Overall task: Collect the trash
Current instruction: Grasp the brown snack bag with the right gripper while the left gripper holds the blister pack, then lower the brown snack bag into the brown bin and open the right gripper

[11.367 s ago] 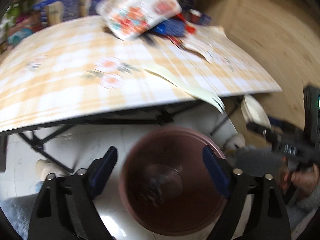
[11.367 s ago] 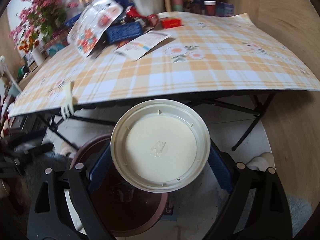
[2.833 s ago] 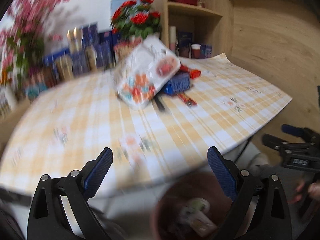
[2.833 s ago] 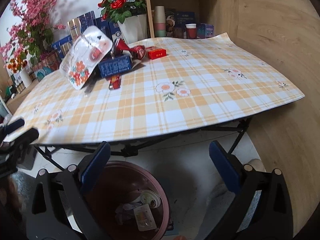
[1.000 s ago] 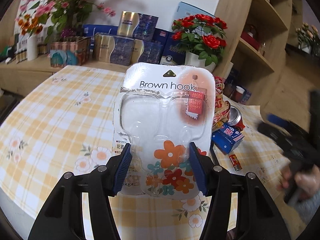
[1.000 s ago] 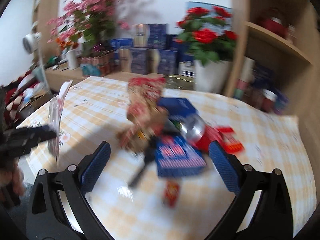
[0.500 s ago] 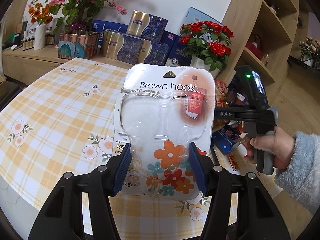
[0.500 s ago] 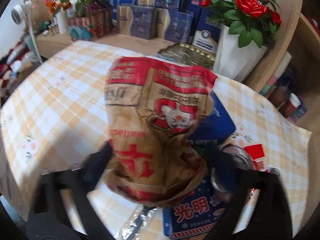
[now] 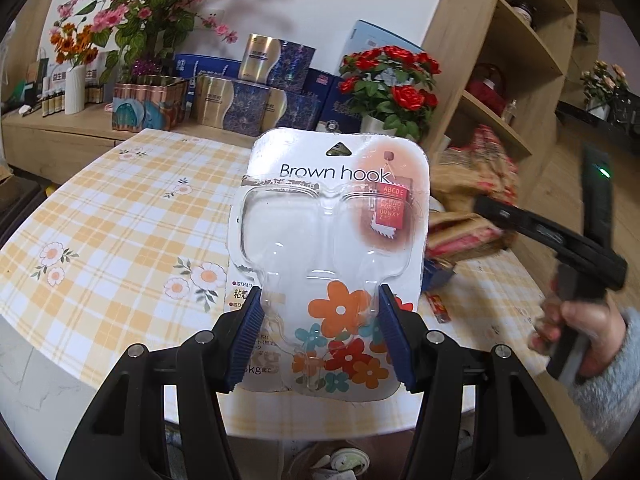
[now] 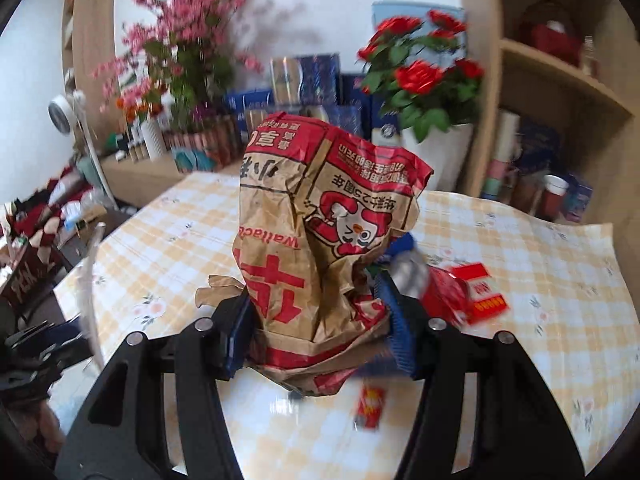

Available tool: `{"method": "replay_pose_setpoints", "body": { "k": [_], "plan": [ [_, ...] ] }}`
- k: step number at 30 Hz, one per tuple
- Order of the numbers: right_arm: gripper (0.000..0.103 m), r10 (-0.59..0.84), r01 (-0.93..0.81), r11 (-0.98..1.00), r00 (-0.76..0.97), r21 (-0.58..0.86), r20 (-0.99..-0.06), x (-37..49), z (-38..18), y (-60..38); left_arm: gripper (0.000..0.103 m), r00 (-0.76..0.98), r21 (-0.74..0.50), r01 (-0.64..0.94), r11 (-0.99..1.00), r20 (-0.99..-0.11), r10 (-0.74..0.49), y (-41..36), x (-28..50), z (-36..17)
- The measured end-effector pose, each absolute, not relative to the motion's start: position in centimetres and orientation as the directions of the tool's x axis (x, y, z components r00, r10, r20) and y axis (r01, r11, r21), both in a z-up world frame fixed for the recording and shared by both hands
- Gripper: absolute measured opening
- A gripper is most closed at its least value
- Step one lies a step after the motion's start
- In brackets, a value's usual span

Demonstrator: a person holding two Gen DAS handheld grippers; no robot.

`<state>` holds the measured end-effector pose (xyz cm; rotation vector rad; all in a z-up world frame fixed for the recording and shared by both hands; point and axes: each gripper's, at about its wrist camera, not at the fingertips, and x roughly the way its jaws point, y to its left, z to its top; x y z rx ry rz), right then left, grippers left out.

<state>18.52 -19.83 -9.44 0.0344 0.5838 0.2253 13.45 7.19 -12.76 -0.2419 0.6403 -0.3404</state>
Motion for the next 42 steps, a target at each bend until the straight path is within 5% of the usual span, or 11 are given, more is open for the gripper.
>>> {"method": "replay_pose_setpoints", "body": {
  "k": [8, 15, 29, 37, 42],
  "plan": [
    [0.058, 0.224, -0.161, 0.974, 0.795, 0.161, -0.564, 6.2, -12.1, -23.1, 0.056, 0.720, -0.286, 0.301, 0.910, -0.557, -0.413, 5.0, 9.4, -11.9],
    [0.058, 0.289, -0.294, 0.949, 0.657, 0.116, -0.696, -0.8, -17.0, -21.3, 0.056, 0.705, -0.264, 0.352, 0.898, -0.557, -0.440, 3.6, 6.2, -11.3],
    [0.059, 0.318, -0.441, 0.883, 0.308, 0.162, -0.897, 1.5, -27.3, -14.4, 0.056, 0.684, -0.267, 0.374, 0.888, -0.567, -0.458, 3.1, 5.3, -11.5],
    [0.089, 0.314, -0.380, 0.909, 0.346, 0.174, -0.884, 3.2, -27.5, -14.4, 0.056, 0.674, -0.279, 0.372, 0.885, -0.574, -0.464, 3.3, 5.5, -12.0],
    [0.091, 0.261, -0.311, 0.942, 0.442, 0.127, -0.858, 2.9, -25.5, -17.2, 0.056, 0.659, -0.262, 0.396, 0.880, -0.586, -0.471, 2.8, 5.3, -12.7]
  ]
}}
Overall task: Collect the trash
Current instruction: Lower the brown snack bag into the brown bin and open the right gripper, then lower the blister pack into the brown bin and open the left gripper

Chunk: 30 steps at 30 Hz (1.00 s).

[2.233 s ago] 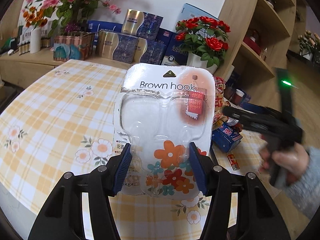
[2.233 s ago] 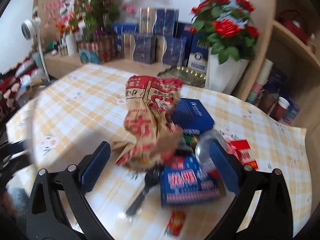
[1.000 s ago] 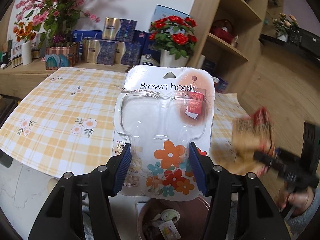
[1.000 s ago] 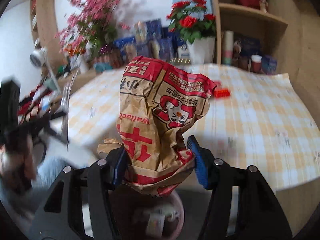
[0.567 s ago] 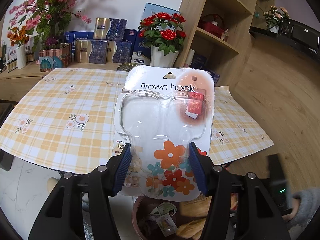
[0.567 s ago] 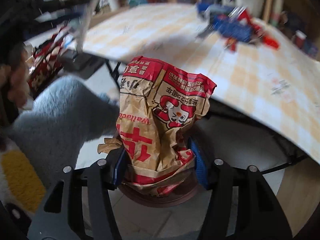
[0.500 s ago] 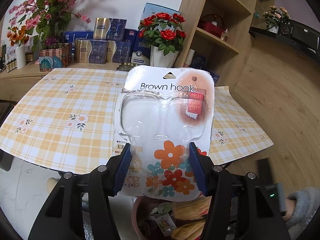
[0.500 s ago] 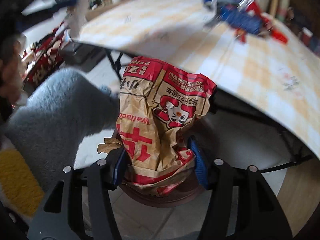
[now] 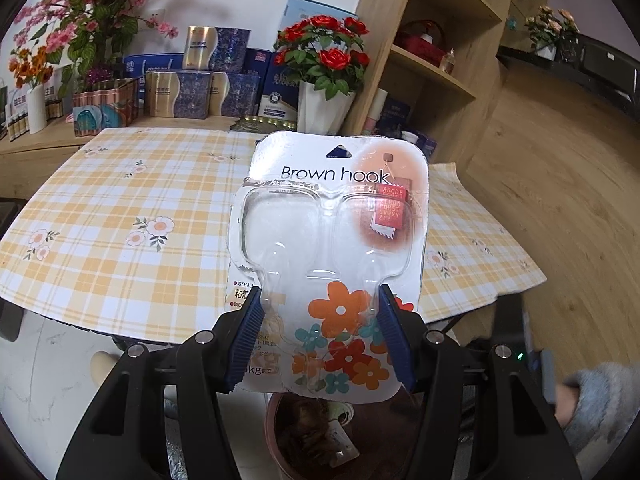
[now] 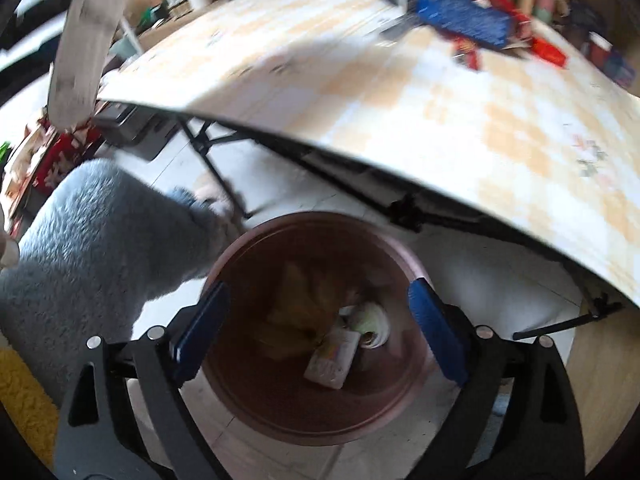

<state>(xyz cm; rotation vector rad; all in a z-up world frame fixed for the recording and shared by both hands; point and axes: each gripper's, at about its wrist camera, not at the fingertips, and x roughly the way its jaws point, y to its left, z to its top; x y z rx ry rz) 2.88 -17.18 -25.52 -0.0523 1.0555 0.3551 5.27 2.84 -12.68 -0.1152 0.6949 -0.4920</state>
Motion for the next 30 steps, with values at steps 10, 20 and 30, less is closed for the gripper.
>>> {"method": "replay_pose_setpoints", "body": {
  "k": [10, 20, 30],
  "plan": [
    [0.097, 0.076, -0.101, 0.995, 0.710, 0.006, -0.700, -1.8, -21.3, -23.1, 0.056, 0.582, -0.204, 0.560, 0.803, -0.592, -0.557, 0.1, 2.6, -15.2],
    [0.097, -0.052, 0.159, 0.982, 0.745, 0.101, -0.665, -2.5, -21.9, -28.0, 0.056, 0.442, -0.121, 0.716, 0.687, -0.684, -0.580, -4.1, -0.1, -19.2],
    [0.097, -0.048, 0.221, 0.960, 0.739, 0.174, -0.672, -2.4, -22.7, -29.4, 0.056, 0.326, -0.177, 0.709, 0.683, -0.777, -0.539, -5.2, 1.6, -22.4]
  ]
}}
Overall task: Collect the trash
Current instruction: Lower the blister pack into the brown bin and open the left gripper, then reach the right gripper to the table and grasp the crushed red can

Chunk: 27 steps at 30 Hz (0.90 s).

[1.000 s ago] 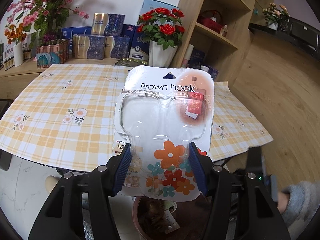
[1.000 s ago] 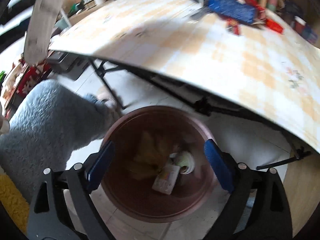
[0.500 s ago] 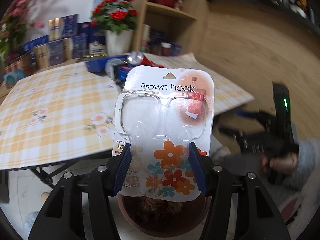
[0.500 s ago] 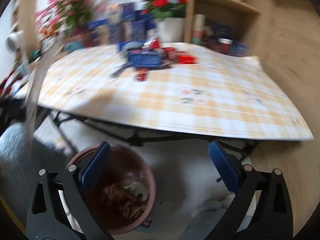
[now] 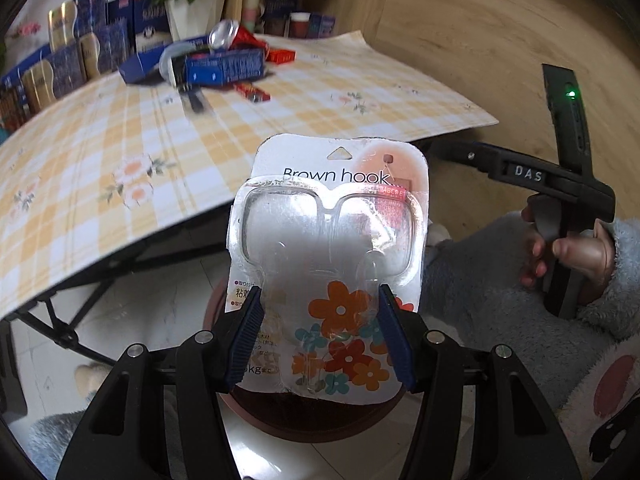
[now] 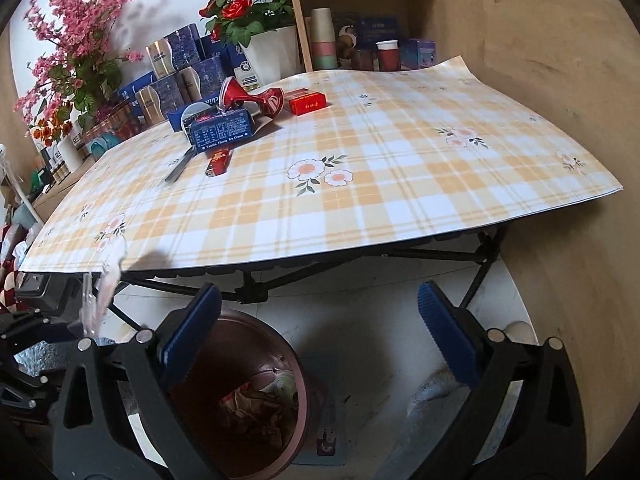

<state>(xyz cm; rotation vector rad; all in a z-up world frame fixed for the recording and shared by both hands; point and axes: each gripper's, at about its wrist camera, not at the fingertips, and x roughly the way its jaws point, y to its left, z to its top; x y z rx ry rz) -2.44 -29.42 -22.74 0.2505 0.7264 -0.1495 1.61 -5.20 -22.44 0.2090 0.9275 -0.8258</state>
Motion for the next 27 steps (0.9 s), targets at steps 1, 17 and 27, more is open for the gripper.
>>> {"method": "replay_pose_setpoints", "body": {
  "k": [1, 17, 27],
  "plan": [
    [0.097, -0.044, 0.218, 0.960, 0.739, 0.177, -0.672, -2.4, -22.8, -29.4, 0.056, 0.323, -0.178, 0.708, 0.683, -0.779, -0.538, -5.2, 1.7, -22.5],
    [0.097, -0.037, 0.211, 0.962, 0.730, 0.173, -0.683, -2.2, -23.0, -29.1, 0.070, 0.342, -0.195, 0.685, 0.702, -0.765, -0.545, -5.0, 2.0, -22.4],
    [0.097, -0.037, 0.210, 0.963, 0.727, 0.170, -0.686, -2.1, -23.1, -29.0, 0.089, 0.558, -0.165, 0.530, 0.832, -0.671, -0.488, -1.6, 2.9, -19.8]
  ]
}}
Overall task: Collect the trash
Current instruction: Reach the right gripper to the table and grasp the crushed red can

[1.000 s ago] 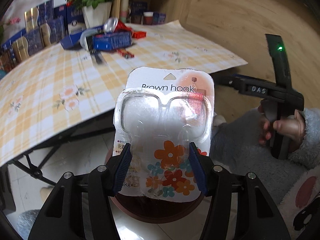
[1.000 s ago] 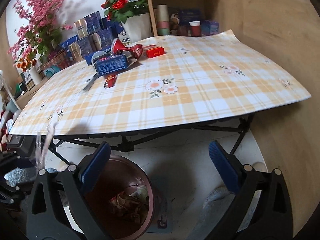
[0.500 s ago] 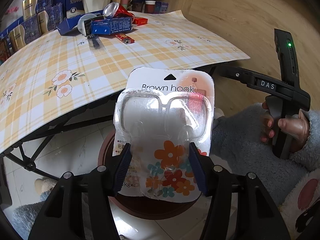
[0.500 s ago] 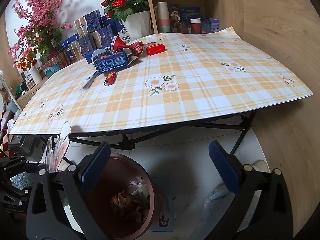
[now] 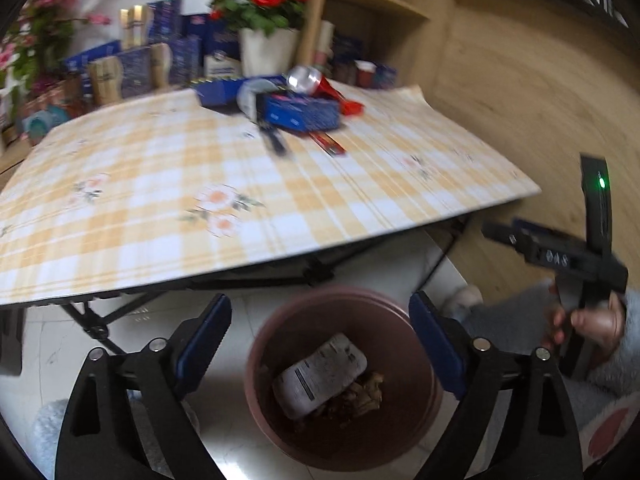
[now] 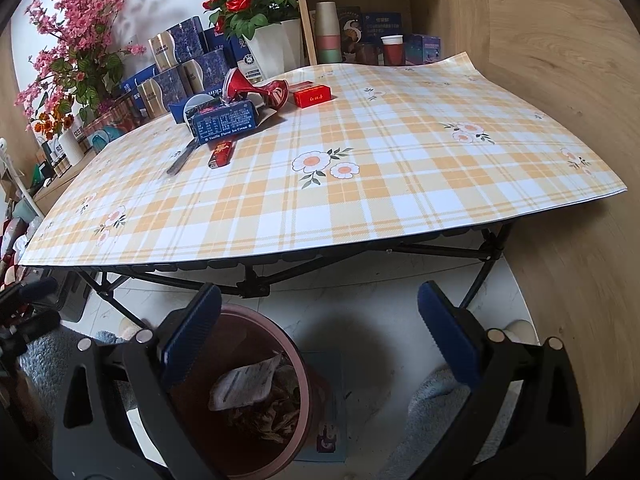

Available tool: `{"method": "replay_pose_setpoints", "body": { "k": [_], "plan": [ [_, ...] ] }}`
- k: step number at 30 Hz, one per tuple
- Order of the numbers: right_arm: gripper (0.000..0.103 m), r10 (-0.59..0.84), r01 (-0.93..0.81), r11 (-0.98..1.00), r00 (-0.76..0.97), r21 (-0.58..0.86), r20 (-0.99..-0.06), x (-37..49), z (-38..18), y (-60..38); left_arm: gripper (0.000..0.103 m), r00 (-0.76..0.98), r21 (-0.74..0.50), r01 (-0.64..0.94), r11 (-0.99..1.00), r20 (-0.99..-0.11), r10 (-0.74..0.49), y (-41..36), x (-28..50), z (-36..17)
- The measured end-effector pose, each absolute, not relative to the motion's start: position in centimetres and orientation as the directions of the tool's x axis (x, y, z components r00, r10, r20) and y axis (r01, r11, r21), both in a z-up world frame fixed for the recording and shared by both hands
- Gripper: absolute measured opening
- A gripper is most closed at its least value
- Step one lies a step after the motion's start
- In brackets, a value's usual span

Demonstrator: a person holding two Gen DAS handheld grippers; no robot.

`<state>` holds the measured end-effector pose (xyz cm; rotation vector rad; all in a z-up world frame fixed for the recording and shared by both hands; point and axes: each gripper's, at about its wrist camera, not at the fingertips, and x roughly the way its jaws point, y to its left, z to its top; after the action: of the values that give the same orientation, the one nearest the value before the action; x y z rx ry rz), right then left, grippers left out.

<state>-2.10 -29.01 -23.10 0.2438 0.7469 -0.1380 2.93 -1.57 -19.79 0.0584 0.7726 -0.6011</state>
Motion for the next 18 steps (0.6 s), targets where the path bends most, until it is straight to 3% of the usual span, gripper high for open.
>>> {"method": "replay_pose_setpoints", "body": {
  "k": [18],
  "plan": [
    [0.097, -0.038, 0.191, 0.972, 0.706, 0.137, -0.708, -1.7, -23.1, -28.4, 0.096, 0.692, -0.198, 0.344, 0.918, -0.608, -0.390, 2.4, 4.7, -16.8]
  ]
}}
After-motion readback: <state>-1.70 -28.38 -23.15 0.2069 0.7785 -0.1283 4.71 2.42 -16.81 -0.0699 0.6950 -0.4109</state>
